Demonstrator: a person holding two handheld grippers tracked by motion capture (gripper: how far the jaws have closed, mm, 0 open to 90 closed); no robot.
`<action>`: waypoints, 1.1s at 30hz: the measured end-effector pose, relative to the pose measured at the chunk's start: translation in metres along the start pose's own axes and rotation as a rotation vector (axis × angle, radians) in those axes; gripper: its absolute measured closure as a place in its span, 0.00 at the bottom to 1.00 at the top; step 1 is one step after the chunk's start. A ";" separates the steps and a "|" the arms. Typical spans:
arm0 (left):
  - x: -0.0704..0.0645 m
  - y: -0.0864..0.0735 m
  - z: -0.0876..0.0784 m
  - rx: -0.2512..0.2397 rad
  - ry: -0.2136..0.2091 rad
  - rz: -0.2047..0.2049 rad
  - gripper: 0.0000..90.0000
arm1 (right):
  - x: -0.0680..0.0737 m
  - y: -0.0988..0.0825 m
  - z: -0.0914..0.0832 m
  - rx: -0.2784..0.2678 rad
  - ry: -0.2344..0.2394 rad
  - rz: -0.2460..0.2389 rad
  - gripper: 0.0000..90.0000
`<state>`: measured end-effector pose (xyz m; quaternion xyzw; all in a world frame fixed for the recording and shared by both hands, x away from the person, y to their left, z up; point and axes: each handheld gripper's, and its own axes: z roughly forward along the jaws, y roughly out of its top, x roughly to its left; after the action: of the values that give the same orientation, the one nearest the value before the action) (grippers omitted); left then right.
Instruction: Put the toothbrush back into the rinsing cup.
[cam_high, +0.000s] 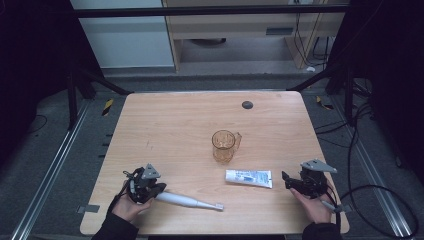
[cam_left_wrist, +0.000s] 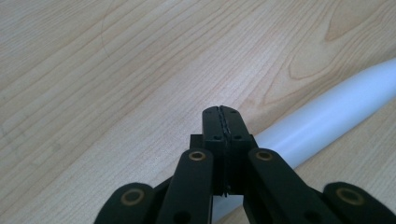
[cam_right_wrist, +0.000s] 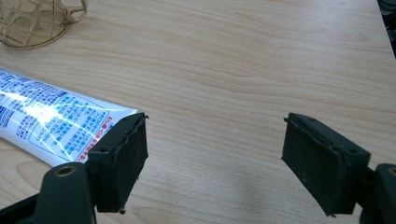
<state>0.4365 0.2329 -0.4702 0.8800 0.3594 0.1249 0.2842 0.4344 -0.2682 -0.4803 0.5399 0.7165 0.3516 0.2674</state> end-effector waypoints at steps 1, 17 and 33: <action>-0.001 -0.001 0.000 0.000 -0.003 -0.001 1.00 | 0.000 0.000 0.000 0.000 -0.001 -0.001 0.25; -0.010 -0.009 -0.006 0.015 -0.016 0.007 1.00 | 0.000 0.000 -0.001 0.003 -0.004 -0.002 0.25; -0.019 -0.015 -0.009 0.024 -0.026 0.019 1.00 | 0.000 0.000 -0.001 0.003 -0.006 -0.002 0.25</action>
<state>0.4104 0.2319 -0.4723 0.8884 0.3487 0.1116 0.2770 0.4336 -0.2688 -0.4798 0.5406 0.7168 0.3488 0.2690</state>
